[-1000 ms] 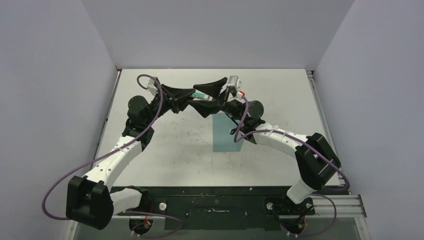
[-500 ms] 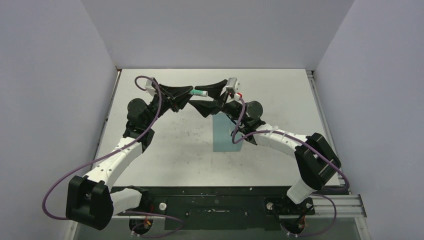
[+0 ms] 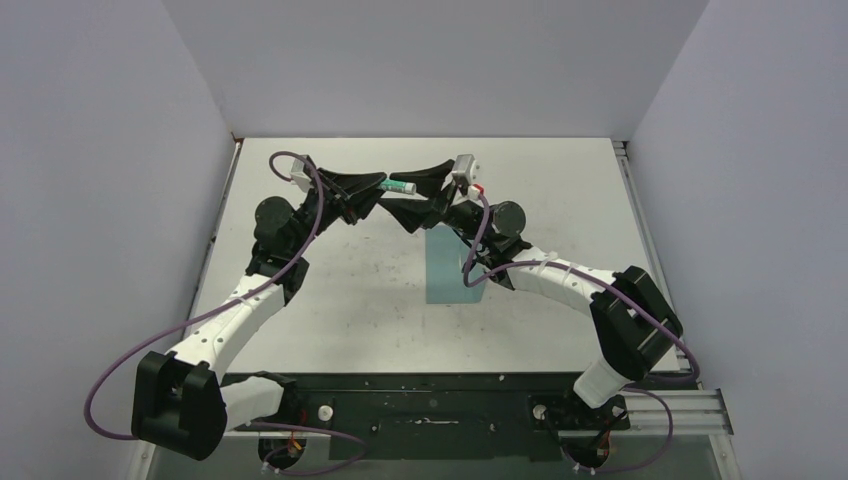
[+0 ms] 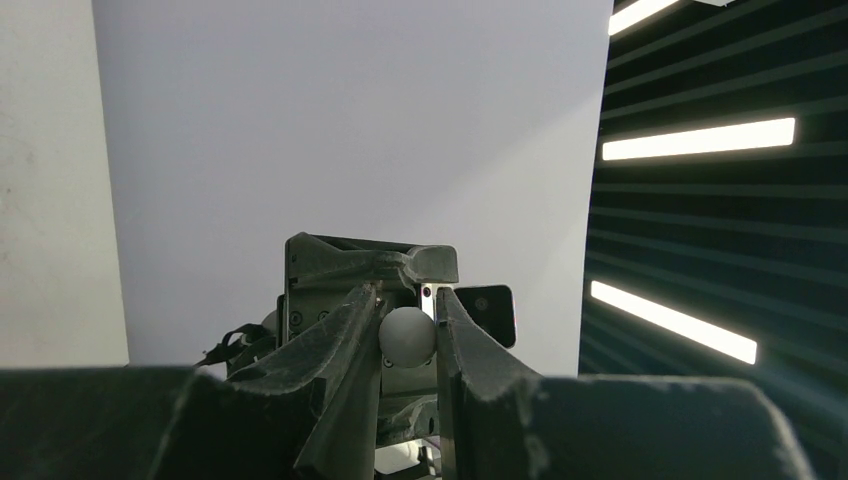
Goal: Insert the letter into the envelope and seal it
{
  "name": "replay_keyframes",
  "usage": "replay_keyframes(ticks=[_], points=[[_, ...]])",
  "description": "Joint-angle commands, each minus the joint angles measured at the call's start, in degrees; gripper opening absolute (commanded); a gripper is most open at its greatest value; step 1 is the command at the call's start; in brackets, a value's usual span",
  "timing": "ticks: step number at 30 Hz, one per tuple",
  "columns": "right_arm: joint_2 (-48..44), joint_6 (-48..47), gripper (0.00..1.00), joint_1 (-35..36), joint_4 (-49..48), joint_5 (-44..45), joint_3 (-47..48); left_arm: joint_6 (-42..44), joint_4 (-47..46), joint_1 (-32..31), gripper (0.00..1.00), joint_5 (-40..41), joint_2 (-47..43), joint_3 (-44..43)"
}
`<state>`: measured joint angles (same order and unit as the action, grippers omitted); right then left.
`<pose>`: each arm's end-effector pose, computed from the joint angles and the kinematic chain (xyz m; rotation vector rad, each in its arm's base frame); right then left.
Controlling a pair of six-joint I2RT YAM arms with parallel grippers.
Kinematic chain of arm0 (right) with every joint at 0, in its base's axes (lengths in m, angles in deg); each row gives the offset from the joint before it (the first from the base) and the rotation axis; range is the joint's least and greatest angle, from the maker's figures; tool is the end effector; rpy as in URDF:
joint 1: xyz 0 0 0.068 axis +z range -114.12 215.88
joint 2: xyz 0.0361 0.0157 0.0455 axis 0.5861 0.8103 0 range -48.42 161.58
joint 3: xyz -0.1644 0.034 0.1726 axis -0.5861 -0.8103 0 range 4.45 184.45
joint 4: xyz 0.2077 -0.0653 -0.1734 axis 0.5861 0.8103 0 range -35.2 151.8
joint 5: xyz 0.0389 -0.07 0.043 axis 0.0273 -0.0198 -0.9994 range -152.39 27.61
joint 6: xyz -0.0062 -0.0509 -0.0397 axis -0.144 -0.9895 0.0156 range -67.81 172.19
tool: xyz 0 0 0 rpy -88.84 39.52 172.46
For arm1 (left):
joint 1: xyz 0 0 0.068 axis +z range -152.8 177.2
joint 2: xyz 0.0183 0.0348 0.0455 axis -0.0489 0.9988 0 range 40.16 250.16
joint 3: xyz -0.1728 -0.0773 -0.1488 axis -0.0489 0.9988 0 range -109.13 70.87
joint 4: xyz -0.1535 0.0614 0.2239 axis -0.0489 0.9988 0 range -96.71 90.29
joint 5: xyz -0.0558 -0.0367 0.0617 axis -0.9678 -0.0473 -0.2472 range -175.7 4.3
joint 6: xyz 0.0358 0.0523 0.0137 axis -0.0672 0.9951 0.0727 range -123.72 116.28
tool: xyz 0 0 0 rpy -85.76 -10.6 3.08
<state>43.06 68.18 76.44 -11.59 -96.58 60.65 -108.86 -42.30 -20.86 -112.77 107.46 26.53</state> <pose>0.2660 0.2651 0.3012 -0.7908 0.9140 1.1781 0.2901 -0.1188 0.3050 -0.7865 1.5564 -2.0256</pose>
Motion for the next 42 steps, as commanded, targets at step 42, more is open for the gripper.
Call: replay_keyframes(ticks=[42], points=[[-1.4, -1.4, 0.32, 0.4, 0.1, 1.8, 2.1, 0.3, 0.3, -0.3, 0.0, 0.6, -1.2, 0.4]])
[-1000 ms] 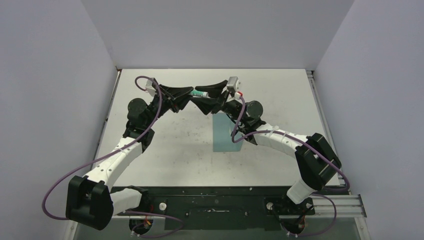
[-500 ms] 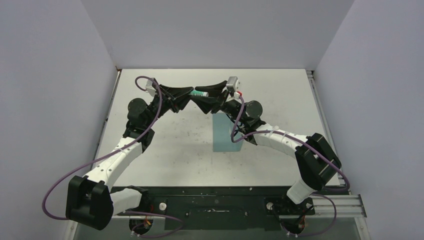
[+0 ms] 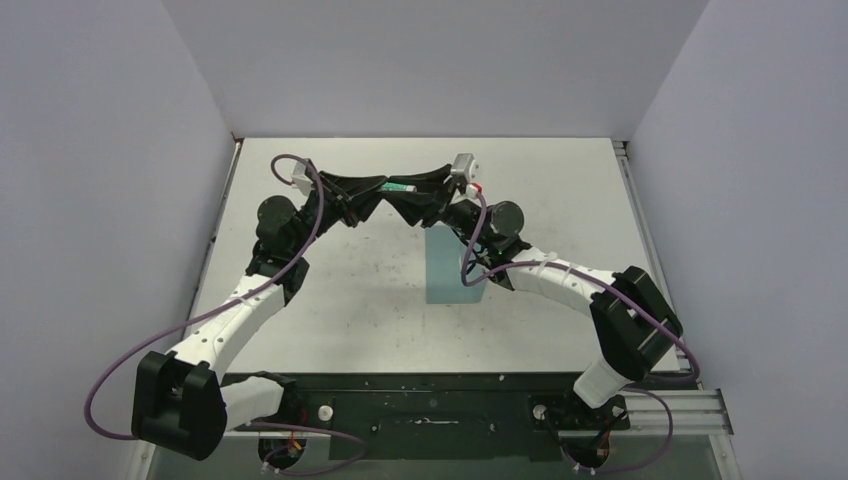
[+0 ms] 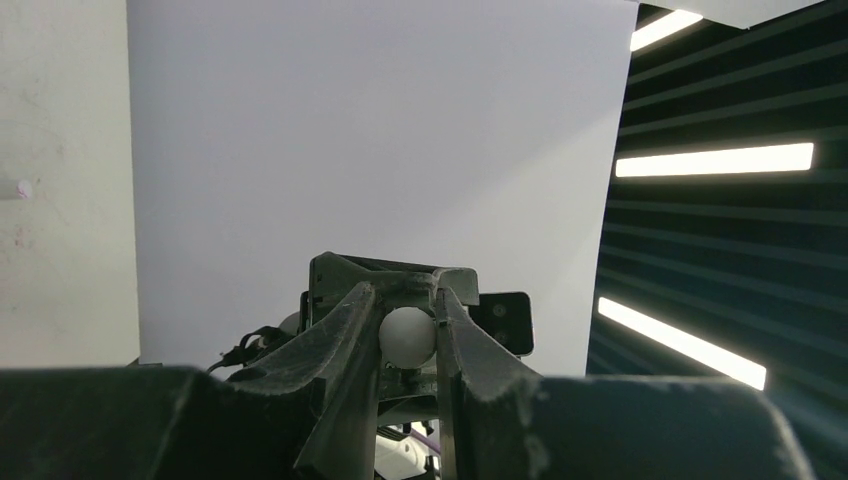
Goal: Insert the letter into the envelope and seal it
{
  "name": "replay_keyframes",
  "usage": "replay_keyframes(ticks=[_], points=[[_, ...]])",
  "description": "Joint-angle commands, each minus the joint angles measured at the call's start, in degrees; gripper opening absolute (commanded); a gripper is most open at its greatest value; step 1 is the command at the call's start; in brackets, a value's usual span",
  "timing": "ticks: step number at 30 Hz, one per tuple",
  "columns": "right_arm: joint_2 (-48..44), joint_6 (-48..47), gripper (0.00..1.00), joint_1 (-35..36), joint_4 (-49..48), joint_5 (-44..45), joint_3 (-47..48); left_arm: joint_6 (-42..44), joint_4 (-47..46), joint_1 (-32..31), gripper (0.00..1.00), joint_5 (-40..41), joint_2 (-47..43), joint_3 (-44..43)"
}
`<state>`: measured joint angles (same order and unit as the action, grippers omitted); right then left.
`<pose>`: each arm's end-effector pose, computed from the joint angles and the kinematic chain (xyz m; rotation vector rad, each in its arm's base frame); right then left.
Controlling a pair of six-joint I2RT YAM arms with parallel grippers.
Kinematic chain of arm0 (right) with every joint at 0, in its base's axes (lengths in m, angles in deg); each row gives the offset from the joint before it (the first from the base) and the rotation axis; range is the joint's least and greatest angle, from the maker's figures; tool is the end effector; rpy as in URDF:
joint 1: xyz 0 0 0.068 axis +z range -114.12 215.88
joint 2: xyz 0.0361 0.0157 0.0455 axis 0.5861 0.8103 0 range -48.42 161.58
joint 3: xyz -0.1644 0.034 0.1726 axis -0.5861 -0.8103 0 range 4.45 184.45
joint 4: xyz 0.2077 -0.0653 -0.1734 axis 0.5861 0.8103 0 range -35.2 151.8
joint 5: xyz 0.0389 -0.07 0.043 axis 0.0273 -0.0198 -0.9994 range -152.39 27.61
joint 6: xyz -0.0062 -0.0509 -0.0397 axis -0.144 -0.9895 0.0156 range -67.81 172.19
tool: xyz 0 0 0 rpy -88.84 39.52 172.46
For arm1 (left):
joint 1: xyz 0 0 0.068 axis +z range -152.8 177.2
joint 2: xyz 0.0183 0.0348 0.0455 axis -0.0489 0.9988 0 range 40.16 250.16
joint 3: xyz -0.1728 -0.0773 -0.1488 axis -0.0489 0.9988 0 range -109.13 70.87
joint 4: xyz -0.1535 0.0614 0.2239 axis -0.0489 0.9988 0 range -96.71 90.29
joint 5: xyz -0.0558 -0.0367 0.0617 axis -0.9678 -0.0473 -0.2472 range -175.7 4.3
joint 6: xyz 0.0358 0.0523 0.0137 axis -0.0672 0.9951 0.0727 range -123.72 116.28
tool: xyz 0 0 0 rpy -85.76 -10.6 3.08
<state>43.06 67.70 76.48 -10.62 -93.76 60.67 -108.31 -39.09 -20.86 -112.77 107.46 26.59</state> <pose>0.2689 0.2651 0.3003 -0.7498 0.9407 1.1514 0.2913 -0.1192 0.2981 -0.8320 1.6029 -1.9967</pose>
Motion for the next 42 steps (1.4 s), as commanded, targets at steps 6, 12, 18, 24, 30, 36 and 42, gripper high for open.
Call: replay_keyframes(ticks=[6, 12, 18, 24, 30, 36, 42], points=[[-1.5, -1.1, 0.17, 0.4, -0.3, -1.2, 2.2, -0.3, -3.6, -0.3, 0.0, 0.5, -1.1, 0.2], [-2.7, -0.1, 0.05, -0.1, 3.0, 2.2, 2.8, 3.6, 1.0, -0.2, 0.42, 0.4, -1.8, -0.5], [-6.3, 4.4, 0.05, -3.6, 18.8, 12.8, 2.6, 14.8, 12.2, -0.1, 0.81, 1.6, -4.1, -1.6], [-8.5, 7.1, 0.05, -9.3, 53.7, 28.4, 5.9, 29.1, 19.7, -0.7, 0.79, -1.3, -1.7, -0.3], [-6.7, 6.8, 0.05, -9.4, 71.8, 30.2, 4.7, 39.7, 16.1, -7.5, 0.42, -7.0, 14.3, -3.6], [-2.2, 9.5, 0.05, -8.2, 78.3, 31.2, 3.5, 39.3, 9.7, -12.3, 0.1, -8.1, 30.1, -7.6], [3.0, 10.0, 0.05, -6.1, 78.2, 33.4, 4.8, 40.5, 10.8, -13.5, 0.06, -8.1, 37.8, -9.6]])
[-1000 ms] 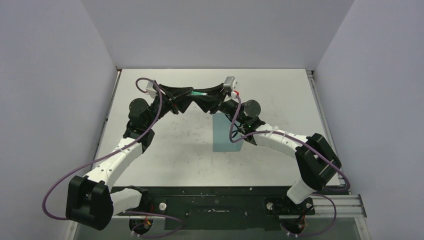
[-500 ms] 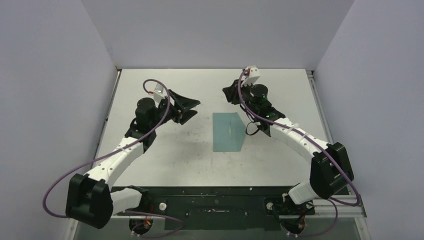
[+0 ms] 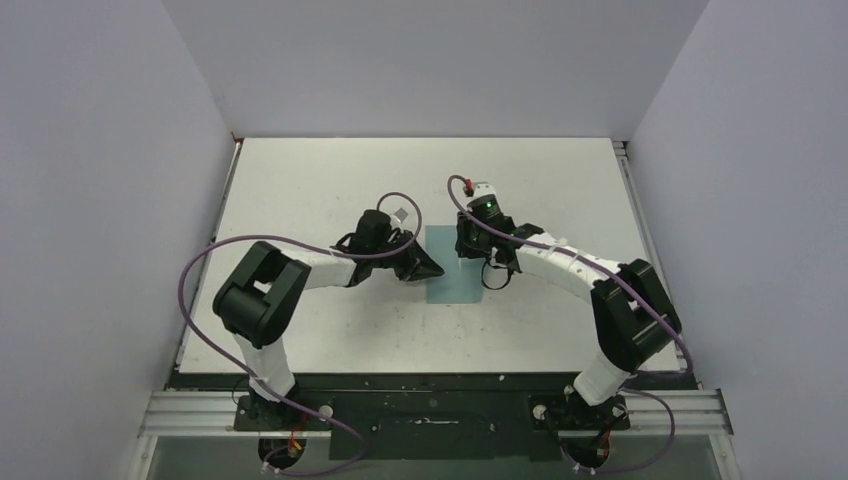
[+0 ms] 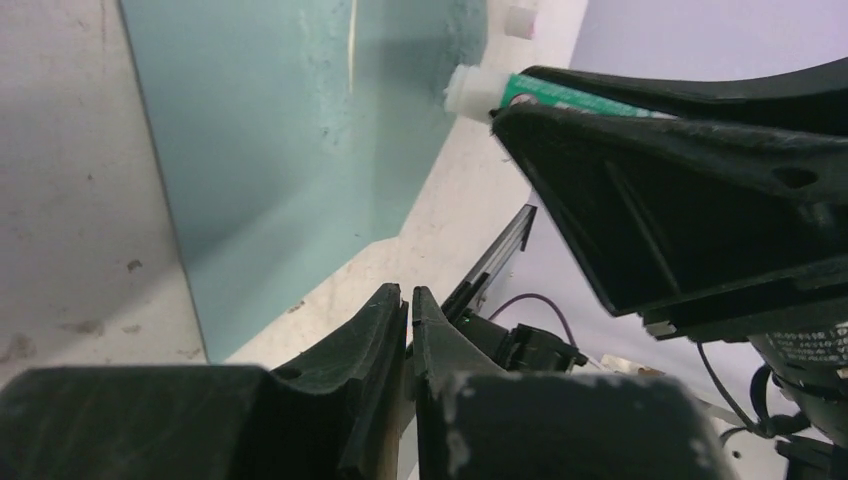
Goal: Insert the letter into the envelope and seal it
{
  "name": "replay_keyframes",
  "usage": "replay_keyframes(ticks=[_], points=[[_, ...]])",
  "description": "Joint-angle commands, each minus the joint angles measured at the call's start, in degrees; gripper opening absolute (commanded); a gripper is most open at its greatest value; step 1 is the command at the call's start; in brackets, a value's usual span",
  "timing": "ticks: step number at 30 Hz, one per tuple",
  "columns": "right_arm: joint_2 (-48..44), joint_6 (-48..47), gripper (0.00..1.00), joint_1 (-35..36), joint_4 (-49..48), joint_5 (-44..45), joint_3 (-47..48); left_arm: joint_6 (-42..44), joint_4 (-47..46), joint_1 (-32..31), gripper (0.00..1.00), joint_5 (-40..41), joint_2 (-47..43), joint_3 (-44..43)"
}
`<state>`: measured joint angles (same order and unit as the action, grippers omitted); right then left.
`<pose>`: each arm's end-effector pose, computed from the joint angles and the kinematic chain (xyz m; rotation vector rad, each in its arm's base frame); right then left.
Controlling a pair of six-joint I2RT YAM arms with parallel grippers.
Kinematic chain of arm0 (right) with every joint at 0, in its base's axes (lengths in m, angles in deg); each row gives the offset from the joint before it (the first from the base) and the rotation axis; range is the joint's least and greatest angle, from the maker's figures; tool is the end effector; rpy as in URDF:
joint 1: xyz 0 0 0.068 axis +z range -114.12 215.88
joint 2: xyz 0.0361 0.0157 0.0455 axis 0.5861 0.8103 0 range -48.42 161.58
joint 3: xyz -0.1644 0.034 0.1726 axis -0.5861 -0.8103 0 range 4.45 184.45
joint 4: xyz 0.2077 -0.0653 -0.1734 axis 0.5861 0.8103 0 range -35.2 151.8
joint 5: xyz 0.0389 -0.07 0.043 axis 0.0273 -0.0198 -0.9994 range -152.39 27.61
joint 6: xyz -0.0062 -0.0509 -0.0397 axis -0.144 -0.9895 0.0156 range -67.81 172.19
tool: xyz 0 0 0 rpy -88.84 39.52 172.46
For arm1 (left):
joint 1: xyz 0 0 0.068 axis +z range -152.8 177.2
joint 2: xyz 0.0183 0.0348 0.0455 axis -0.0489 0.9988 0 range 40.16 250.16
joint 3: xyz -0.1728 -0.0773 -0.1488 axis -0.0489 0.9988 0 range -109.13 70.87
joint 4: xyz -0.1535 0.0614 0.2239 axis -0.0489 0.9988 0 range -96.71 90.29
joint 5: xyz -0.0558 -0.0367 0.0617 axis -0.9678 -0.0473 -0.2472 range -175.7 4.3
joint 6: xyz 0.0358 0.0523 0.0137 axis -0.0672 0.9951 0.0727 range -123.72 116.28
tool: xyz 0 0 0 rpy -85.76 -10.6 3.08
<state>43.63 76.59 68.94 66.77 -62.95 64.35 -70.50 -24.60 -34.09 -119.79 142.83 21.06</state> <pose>0.3118 0.2035 0.1683 -0.1860 2.3902 0.4981 0.3033 -0.2175 0.0988 -0.3844 2.5193 -1.4956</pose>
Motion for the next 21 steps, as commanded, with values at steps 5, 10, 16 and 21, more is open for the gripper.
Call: replay_keyframes(ticks=[5, 10, 16, 21], points=[[6.5, 0.5, 0.05, 2.7, -1.2, 3.7, 2.8, 14.4, 8.0, -1.1, 0.09, 5.8, 5.3, -9.4], [9.6, 0.2, 0.05, 3.1, -3.3, 4.0, 3.2, 19.8, 13.2, -2.0, 0.17, 10.1, 6.8, -10.6], [12.6, -0.3, 0.05, 3.8, -4.6, 5.5, 3.6, 17.9, 12.0, -1.9, 0.19, 7.2, 12.7, -11.6], [14.0, -0.7, 0.05, 5.2, -6.3, 8.2, 2.7, 18.3, 17.7, -0.8, 0.09, 7.5, 16.0, -12.7]])
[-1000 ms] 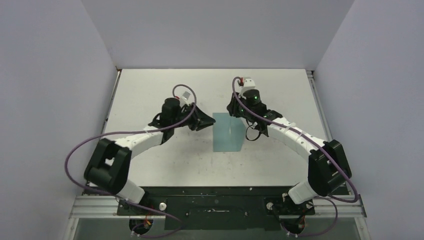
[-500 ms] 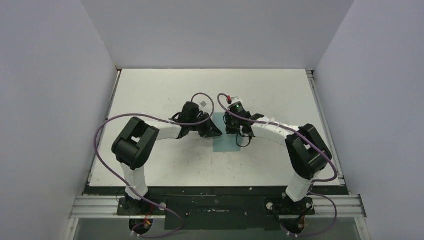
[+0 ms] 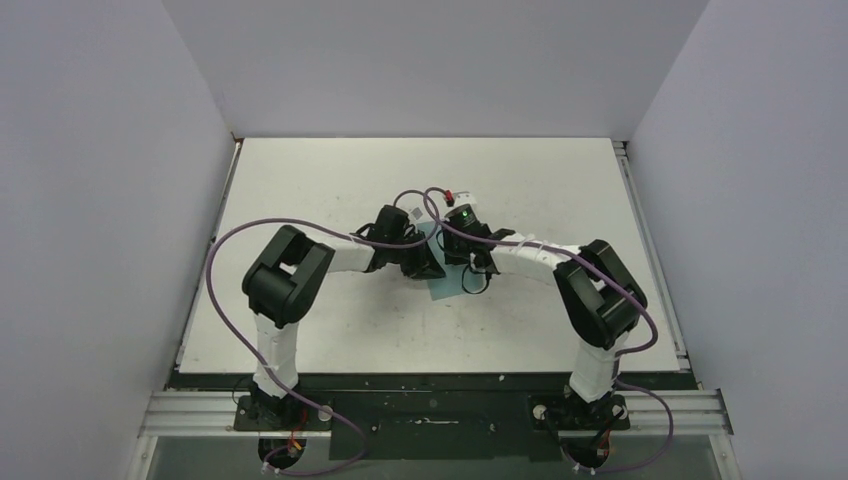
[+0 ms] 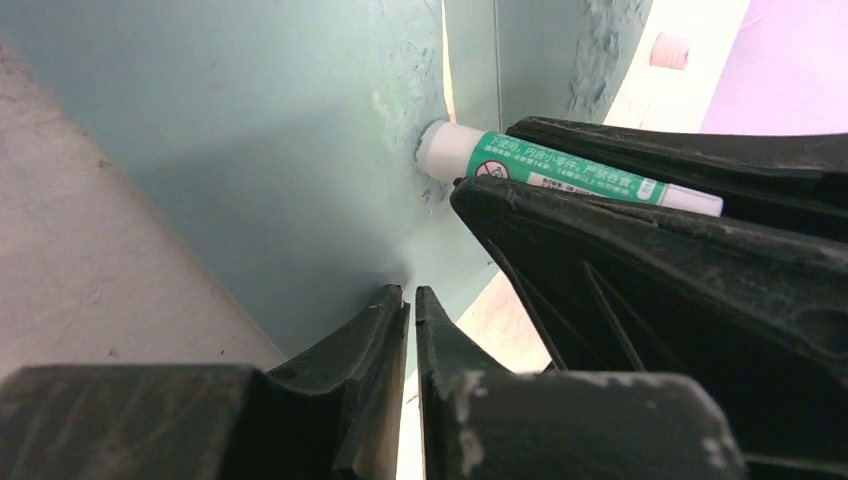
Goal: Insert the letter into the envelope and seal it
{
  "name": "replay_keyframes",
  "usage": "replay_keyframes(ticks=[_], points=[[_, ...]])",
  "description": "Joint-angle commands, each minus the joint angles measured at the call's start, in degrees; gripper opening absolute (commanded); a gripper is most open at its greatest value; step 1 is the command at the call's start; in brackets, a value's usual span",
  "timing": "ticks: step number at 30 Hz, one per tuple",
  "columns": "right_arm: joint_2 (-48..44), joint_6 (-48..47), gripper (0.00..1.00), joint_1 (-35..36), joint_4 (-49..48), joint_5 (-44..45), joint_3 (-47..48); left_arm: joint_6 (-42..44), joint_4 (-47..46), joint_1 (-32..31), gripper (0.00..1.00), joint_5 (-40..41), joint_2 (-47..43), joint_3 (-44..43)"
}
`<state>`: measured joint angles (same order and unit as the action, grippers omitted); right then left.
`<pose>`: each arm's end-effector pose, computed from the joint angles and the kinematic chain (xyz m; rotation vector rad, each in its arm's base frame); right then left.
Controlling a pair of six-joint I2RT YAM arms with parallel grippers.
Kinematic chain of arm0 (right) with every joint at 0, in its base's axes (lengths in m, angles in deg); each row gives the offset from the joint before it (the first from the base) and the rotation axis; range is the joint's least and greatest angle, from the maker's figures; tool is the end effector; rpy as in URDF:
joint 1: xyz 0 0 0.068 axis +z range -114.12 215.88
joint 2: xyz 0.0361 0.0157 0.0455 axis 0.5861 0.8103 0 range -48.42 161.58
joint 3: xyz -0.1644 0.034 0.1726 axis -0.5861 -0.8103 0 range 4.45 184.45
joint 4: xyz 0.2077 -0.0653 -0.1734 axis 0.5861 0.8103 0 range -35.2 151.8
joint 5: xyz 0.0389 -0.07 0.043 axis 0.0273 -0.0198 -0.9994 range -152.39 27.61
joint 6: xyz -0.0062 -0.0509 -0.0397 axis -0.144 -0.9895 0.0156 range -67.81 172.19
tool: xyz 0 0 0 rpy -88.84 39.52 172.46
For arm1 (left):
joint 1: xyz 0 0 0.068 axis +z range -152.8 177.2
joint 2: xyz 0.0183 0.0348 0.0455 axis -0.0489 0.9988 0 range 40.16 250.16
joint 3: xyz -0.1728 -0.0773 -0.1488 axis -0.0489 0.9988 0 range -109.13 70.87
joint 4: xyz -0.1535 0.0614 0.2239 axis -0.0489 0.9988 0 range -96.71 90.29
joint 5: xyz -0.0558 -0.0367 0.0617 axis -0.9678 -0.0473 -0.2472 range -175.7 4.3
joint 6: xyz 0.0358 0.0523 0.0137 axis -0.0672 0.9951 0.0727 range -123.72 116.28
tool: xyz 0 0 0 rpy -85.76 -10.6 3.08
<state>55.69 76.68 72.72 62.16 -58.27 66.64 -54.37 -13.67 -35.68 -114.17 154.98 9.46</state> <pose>0.3169 0.2328 0.1120 -0.2326 2.4563 0.3907 0.3257 -0.2392 0.0616 -0.1434 2.6460 -1.2002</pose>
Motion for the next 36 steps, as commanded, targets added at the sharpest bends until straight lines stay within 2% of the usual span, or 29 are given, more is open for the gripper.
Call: replay_keyframes(ticks=[1, 3, 9, 16, 21, 29, 36], points=[[2.3, -0.9, 0.05, 1.6, -2.2, 4.1, 0.0, 2.3, 8.8, 1.2, 0.06, 1.2, 4.6, -0.9], [3.1, -1.2, 0.05, 1.9, -3.7, 5.2, -0.6, 2.6, 10.2, 2.2, 0.0, 0.6, 5.3, -0.4], [6.2, -2.7, 0.05, 2.2, -6.8, 6.2, 1.0, 3.6, 8.8, 5.5, 0.0, -2.6, 5.8, 2.5], [6.6, -3.1, 0.05, 3.3, -1.4, 5.5, 3.3, -2.3, 1.5, 8.8, 0.0, -6.8, 7.6, 3.2], [5.1, -2.3, 0.05, 4.5, 6.2, 4.7, 4.2, -7.0, -0.3, 9.2, 0.0, -4.2, 8.0, 2.3], [2.4, 1.1, 0.05, 6.2, 12.1, 3.6, 2.3, -9.7, -1.7, 9.2, 0.0, -0.7, 7.2, 3.9], [3.9, 1.4, 0.05, 3.4, 8.9, 5.0, 2.2, -8.8, -1.0, 9.2, 0.0, -0.5, 7.0, 4.9]])
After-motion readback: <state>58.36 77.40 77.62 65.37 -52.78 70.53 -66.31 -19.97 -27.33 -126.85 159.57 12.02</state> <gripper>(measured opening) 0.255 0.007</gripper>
